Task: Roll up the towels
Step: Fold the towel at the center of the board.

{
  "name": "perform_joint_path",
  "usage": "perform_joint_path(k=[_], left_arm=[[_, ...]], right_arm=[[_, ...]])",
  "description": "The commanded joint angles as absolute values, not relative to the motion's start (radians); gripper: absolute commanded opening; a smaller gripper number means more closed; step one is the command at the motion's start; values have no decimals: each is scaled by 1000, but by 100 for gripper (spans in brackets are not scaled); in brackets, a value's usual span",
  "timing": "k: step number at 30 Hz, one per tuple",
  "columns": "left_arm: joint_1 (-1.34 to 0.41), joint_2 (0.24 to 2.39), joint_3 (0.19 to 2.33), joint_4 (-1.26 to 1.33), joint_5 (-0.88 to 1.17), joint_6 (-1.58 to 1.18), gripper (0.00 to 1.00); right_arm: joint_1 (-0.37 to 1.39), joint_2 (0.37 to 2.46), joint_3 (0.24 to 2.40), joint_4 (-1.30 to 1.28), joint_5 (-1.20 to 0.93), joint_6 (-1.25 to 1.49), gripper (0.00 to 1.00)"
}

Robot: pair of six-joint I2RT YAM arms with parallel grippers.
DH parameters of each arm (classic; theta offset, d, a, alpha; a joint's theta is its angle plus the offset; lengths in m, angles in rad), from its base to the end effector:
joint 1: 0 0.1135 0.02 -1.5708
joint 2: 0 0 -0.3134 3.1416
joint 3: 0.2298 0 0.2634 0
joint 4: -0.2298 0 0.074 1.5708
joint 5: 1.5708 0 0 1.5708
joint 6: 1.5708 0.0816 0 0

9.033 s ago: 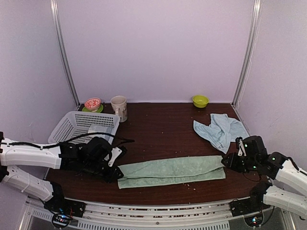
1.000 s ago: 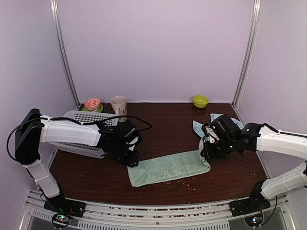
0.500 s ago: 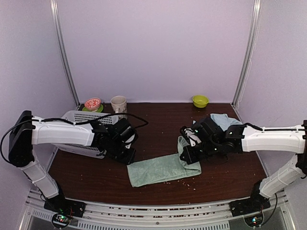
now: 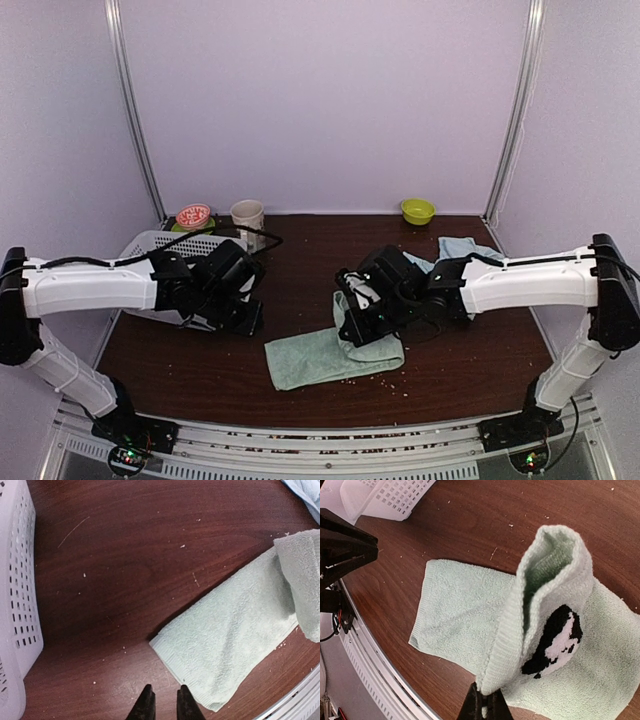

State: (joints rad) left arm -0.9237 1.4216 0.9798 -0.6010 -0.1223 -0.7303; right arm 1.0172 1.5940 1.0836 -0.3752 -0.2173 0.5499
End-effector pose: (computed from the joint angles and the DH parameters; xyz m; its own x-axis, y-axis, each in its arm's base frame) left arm 0.1942 -0.2405 0.2341 -0.8915 0.0816 -0.4456 0.2149 0.9420 -0.2576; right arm 0.1836 0.3305 0.2349 -0.8187 -0.3539 -0.4523 -0.5566 0.6830 0.4730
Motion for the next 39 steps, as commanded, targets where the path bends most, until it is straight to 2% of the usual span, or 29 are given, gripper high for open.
perform_joint_path(k=[1,39], left_arm=[[-919,1374,928,-576,-159,-772,15],[-919,1321,842,-583,-196,-807,15]], right_arm=[[1044,1631,1130,-366,-238,549,0],[1152,1856,1367,-454,-277,537,0]])
